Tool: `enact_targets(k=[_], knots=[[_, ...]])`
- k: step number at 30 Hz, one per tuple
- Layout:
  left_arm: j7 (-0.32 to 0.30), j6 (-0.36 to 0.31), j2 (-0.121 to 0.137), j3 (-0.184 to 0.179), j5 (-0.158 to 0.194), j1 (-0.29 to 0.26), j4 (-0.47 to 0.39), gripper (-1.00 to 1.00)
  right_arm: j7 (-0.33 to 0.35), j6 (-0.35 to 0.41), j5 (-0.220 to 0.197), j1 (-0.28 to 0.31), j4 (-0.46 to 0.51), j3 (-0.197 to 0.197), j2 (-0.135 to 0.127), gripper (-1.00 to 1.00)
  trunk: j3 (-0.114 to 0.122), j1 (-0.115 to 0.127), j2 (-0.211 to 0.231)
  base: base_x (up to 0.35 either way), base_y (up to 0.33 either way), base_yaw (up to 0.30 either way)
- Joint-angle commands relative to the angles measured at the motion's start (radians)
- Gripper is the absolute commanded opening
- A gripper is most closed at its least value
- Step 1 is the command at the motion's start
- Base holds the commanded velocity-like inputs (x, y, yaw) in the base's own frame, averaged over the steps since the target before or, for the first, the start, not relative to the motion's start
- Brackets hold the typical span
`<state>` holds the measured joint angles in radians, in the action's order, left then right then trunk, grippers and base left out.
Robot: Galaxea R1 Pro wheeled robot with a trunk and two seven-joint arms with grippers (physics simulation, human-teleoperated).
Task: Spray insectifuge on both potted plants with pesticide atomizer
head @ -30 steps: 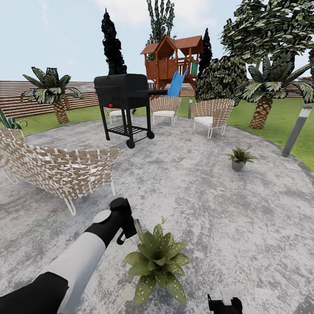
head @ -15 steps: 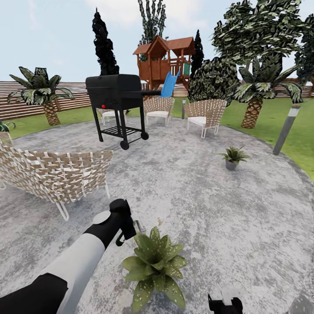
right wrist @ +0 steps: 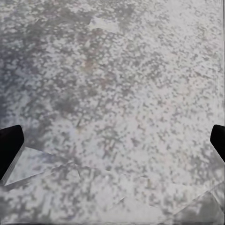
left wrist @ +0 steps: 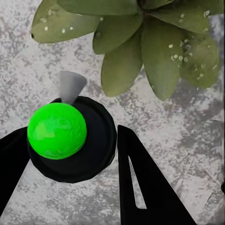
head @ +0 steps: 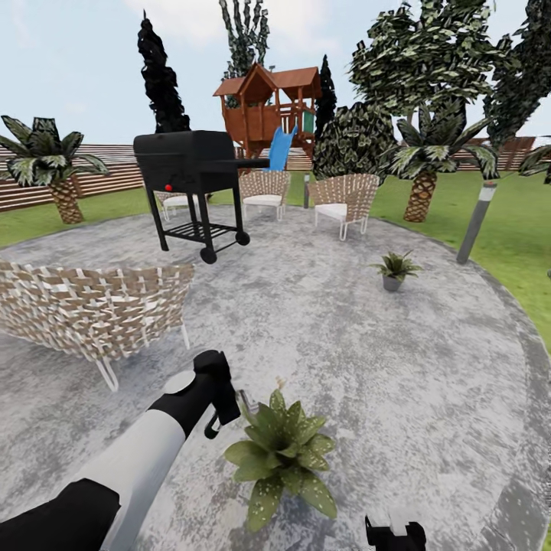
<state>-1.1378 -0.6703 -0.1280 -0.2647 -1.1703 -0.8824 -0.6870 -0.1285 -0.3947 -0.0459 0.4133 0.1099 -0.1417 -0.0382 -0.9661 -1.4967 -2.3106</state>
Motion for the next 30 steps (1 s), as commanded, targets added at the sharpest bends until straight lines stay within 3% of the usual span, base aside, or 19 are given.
enact_targets(k=[1, 3, 7, 9, 15, 19, 30], knots=[[-0.016, -0.007, 0.0, -0.002, -0.006, -0.002, -0.002, -1.0, -0.005, -0.003, -0.005, 0.001, -0.001, -0.009, 0.0, 1.0, -0.001, 0.0, 0.0, 0.005, 0.113, -0.266], [-0.041, -0.006, -0.008, -0.009, -0.006, -0.009, -0.006, -1.0, -0.005, -0.003, -0.005, 0.001, -0.001, -0.009, 0.0, 1.0, -0.001, 0.0, 0.0, 0.002, 0.044, -0.204], [-0.117, -0.008, -0.021, -0.098, -0.006, -0.016, -0.012, -1.0, -0.005, -0.003, -0.005, 0.001, -0.001, -0.009, -0.001, 1.0, -0.001, 0.0, 0.0, 0.0, 0.008, -0.043], [-0.15, -0.009, -0.023, -0.115, -0.006, -0.018, -0.015, -1.0, -0.005, -0.003, -0.005, 0.001, -0.001, -0.009, -0.002, 1.0, -0.001, 0.0, 0.0, 0.0, 0.001, -0.005], [-0.166, -0.01, -0.021, -0.123, -0.01, -0.017, -0.014, -1.0, -0.005, -0.003, -0.005, 0.001, -0.001, -0.009, -0.002, 1.0, -0.001, 0.0, 0.0, 0.0, 0.0, -0.001], [-0.167, -0.016, -0.033, -0.123, -0.007, -0.021, -0.076, -1.0, -0.005, -0.003, -0.005, 0.001, -0.001, -0.009, -0.002, 1.0, -0.001, 0.0, 0.0, 0.0, 0.0, -0.012], [-0.165, -0.014, -0.021, -0.129, -0.015, 0.0, -0.07, -1.0, -0.005, -0.003, -0.005, 0.001, -0.001, -0.009, -0.002, 1.0, -0.001, 0.0, 0.0, 0.0, 0.0, -0.161]])
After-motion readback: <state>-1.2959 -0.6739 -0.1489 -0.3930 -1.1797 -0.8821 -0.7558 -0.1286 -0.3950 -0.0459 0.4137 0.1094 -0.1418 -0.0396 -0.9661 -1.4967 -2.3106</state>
